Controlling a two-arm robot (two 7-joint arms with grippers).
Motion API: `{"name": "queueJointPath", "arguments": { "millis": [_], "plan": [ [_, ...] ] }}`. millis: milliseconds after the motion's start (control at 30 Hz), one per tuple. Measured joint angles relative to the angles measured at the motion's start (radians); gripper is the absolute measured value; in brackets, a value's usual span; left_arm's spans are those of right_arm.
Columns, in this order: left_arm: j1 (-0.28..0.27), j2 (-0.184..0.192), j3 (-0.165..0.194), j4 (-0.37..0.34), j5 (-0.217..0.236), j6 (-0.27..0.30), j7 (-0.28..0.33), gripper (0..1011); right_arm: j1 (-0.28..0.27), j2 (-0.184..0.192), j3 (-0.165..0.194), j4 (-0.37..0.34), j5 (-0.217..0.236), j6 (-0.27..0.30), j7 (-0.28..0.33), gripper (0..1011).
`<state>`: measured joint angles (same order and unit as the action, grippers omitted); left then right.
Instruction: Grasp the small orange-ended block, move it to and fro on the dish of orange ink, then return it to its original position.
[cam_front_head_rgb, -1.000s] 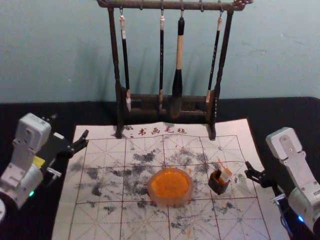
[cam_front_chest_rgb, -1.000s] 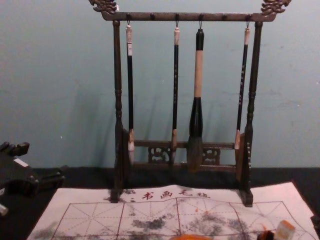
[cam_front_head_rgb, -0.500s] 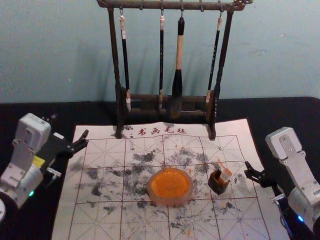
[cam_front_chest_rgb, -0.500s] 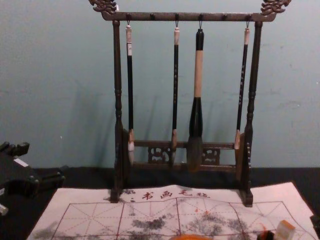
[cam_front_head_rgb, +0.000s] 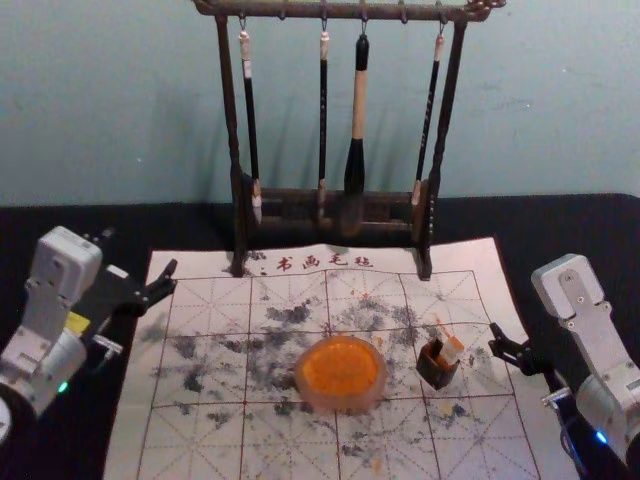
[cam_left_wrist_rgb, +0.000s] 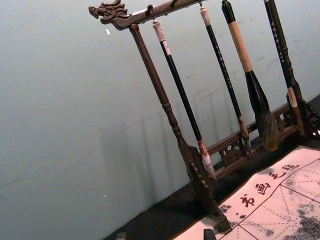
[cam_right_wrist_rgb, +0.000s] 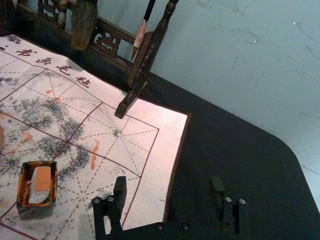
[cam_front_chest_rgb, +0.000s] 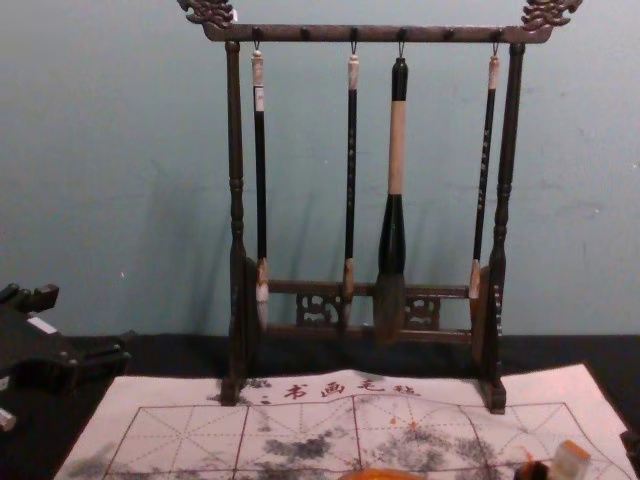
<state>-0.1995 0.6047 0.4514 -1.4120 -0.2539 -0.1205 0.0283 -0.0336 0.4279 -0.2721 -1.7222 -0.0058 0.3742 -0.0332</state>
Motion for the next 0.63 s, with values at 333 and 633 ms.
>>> {"name": "queueJointPath", "arguments": {
  "millis": [333, 633],
  "plan": [
    [0.000, 0.000, 0.000, 0.000, 0.000, 0.000, 0.000, 1001, 0.000, 0.000, 0.000, 0.000, 0.000, 0.000, 0.000, 1000],
    [0.000, 0.000, 0.000, 0.000, 0.000, 0.000, 0.000, 1001, 0.000, 0.000, 0.000, 0.000, 0.000, 0.000, 0.000, 1000]
  ]
}}
